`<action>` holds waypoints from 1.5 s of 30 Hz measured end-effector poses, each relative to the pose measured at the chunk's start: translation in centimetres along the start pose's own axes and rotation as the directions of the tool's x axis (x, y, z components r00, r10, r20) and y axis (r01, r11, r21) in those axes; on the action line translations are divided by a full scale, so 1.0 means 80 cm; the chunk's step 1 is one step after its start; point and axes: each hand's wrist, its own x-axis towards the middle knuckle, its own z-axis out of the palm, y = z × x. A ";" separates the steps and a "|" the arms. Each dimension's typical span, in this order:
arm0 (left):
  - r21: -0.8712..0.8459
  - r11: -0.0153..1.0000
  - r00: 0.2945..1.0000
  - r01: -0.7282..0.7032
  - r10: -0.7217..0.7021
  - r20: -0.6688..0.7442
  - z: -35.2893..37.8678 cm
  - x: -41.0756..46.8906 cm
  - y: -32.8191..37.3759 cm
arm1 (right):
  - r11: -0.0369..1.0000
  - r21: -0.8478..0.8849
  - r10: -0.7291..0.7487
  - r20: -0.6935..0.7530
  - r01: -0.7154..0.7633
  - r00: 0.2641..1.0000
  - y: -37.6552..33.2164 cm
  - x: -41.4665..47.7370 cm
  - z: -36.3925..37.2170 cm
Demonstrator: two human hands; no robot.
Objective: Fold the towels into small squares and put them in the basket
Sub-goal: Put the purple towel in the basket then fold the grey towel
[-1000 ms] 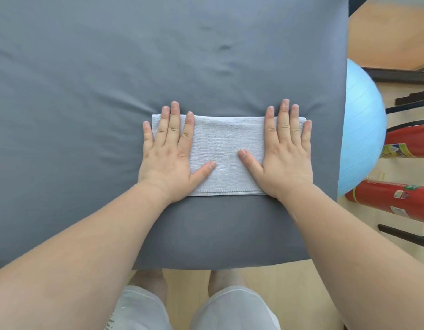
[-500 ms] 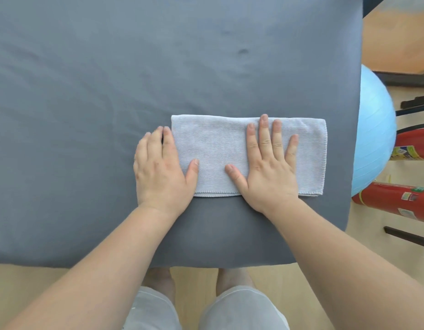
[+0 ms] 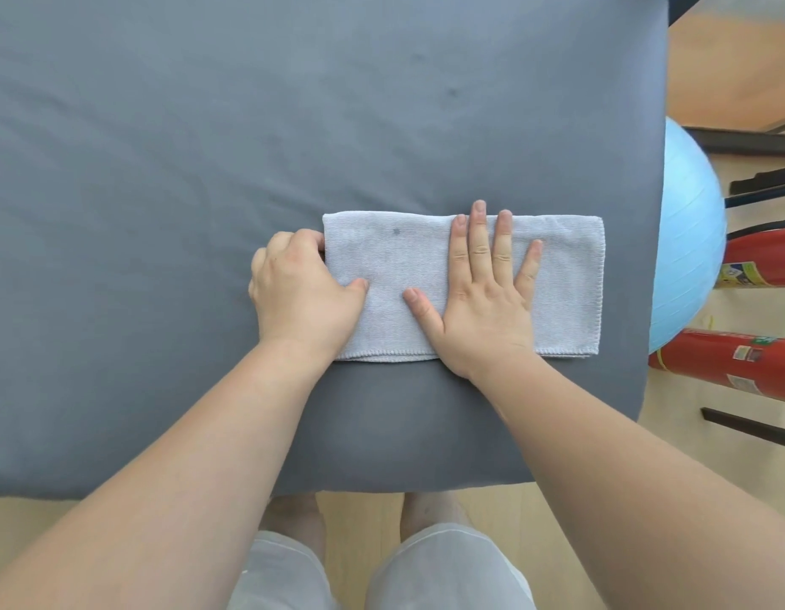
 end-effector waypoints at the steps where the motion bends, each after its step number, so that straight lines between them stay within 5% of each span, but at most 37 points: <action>1: -0.039 0.999 1.000 0.029 -0.029 0.013 -0.001 0.001 0.003 | 1.000 0.002 0.002 -0.003 -0.002 1.000 0.000 0.000 0.001; 10: -0.394 0.888 0.971 0.236 -0.201 0.129 -0.012 0.000 0.010 | 1.000 0.003 0.011 0.001 -0.011 1.000 -0.002 0.003 0.006; 15: -0.478 0.862 0.985 0.171 -0.159 0.067 -0.031 -0.010 0.022 | 0.997 0.070 -0.021 0.014 0.020 1.000 0.003 -0.001 -0.003; 20: -0.330 0.944 0.993 -0.009 -0.031 -0.115 -0.071 -0.025 0.052 | 0.904 0.422 -0.027 -0.113 0.072 0.993 0.030 -0.021 -0.026; 27: -0.221 0.942 0.968 -0.252 0.242 -0.072 -0.055 -0.063 0.144 | 0.513 0.856 0.332 -0.139 -0.055 0.933 0.073 -0.059 -0.045; 31: -0.154 0.911 0.922 -0.383 0.388 0.005 0.014 -0.080 0.180 | 0.158 0.977 0.400 0.068 -0.142 0.914 0.087 -0.060 -0.049; 35: -0.099 0.904 0.896 -0.417 0.426 0.121 0.069 -0.084 0.195 | -0.033 0.979 0.414 0.194 -0.199 0.889 0.102 -0.053 -0.058; 40: -0.055 0.867 0.849 -0.495 0.497 0.179 0.085 -0.086 0.181 | 0.053 0.959 0.427 0.230 -0.278 0.875 0.111 -0.042 -0.051; 45: 0.049 0.781 0.767 -0.623 0.621 -0.159 0.065 -0.072 0.135 | 0.184 0.931 0.465 0.200 -0.315 0.862 0.107 -0.032 -0.052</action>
